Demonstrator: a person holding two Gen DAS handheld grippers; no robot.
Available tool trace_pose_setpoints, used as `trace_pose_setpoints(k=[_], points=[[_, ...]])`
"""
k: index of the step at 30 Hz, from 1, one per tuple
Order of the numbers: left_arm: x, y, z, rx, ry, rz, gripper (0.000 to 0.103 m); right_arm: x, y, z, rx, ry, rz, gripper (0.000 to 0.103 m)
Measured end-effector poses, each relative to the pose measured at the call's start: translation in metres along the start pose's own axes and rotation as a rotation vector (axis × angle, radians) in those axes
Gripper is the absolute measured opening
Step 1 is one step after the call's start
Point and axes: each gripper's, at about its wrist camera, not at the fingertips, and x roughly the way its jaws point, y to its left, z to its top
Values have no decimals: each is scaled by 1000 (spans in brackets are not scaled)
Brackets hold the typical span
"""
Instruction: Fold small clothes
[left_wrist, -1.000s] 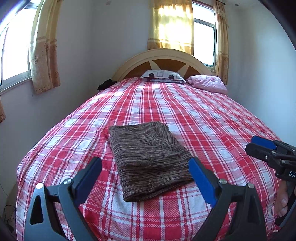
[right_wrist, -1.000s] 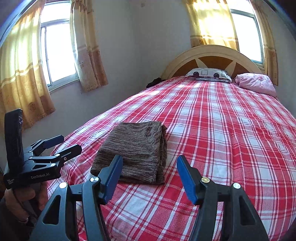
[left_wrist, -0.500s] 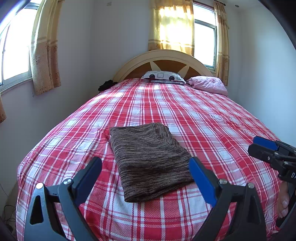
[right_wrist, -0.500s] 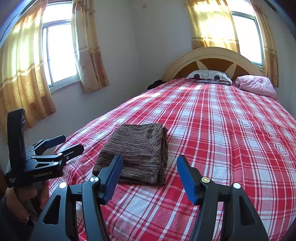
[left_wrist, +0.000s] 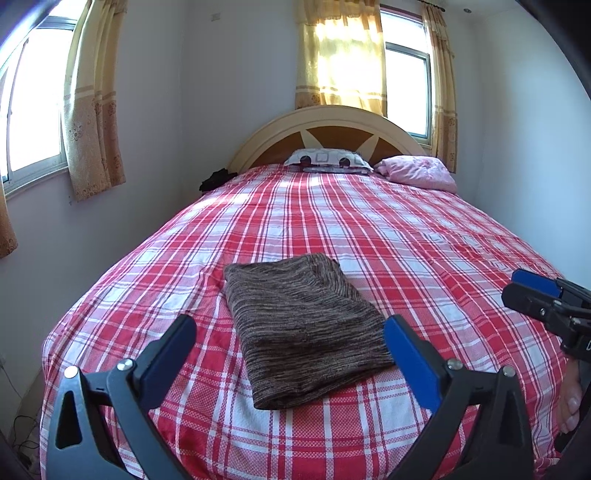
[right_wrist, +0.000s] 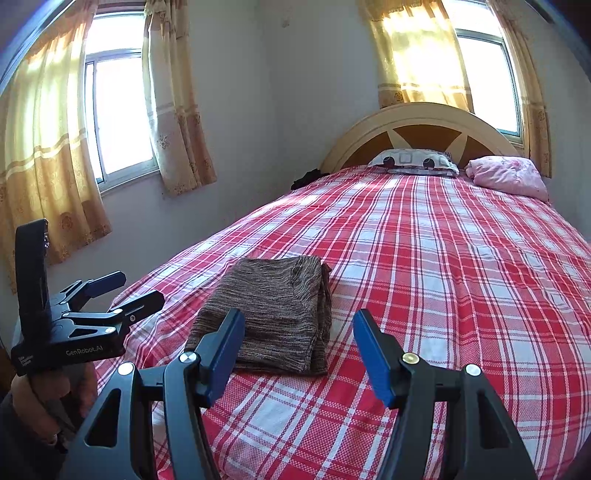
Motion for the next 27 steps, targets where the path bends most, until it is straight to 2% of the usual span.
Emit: trace_pose_setpoints(k=[2, 11, 16, 18, 19, 25, 27], points=[[-5, 0, 3, 2, -22, 14, 103, -3, 0, 1, -2, -13, -4, 62], [-22, 5, 13, -38, -89, -10, 103, -17, 10, 5, -41, -59, -14, 62], [-23, 11, 16, -71, -95, -8, 103, -25, 18, 6, -68, -91, -3, 64], [-22, 13, 16, -81, -89, -6, 103, -26, 21, 6, -76, -96, 5, 73], [-21, 13, 15, -86, -83, -3, 103, -27, 21, 5, -76, -98, 15, 74], [-17, 16, 10, -90, -77, -35, 103, -25, 21, 2, -86, -91, 38, 75], [-17, 13, 9, -72, -85, -24, 103, -25, 21, 1, -91, -86, 34, 75]])
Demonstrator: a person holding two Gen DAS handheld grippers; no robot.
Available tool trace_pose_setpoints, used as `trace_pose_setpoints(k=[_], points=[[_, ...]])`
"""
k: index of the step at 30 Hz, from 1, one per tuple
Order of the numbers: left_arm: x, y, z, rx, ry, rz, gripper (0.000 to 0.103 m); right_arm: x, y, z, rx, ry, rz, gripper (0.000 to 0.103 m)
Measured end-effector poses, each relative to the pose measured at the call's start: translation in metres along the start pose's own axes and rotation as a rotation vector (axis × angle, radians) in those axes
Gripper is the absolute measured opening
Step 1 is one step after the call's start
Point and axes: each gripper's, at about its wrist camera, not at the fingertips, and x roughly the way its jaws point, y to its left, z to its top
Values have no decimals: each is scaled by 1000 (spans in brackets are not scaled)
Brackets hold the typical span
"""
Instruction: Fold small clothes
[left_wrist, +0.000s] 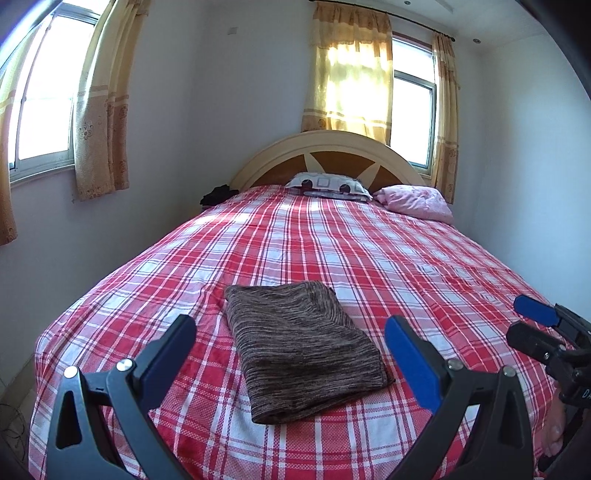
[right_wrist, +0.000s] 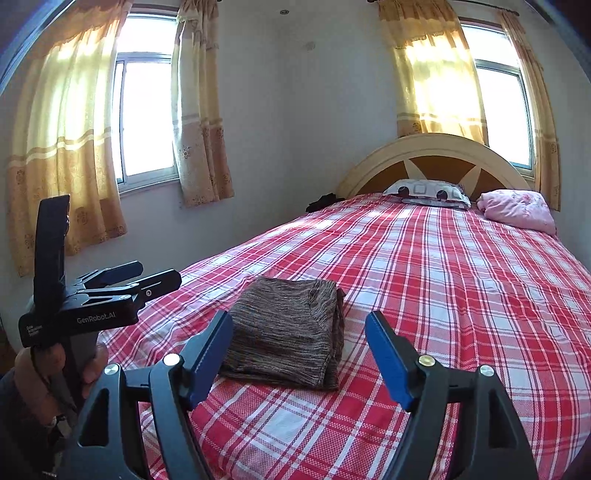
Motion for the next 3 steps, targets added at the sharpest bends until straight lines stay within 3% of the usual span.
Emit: trace_pose_setpoints(k=[3], points=[[0, -2, -1, 8, -1, -2, 103, 1, -2, -2, -2, 7, -3, 75]])
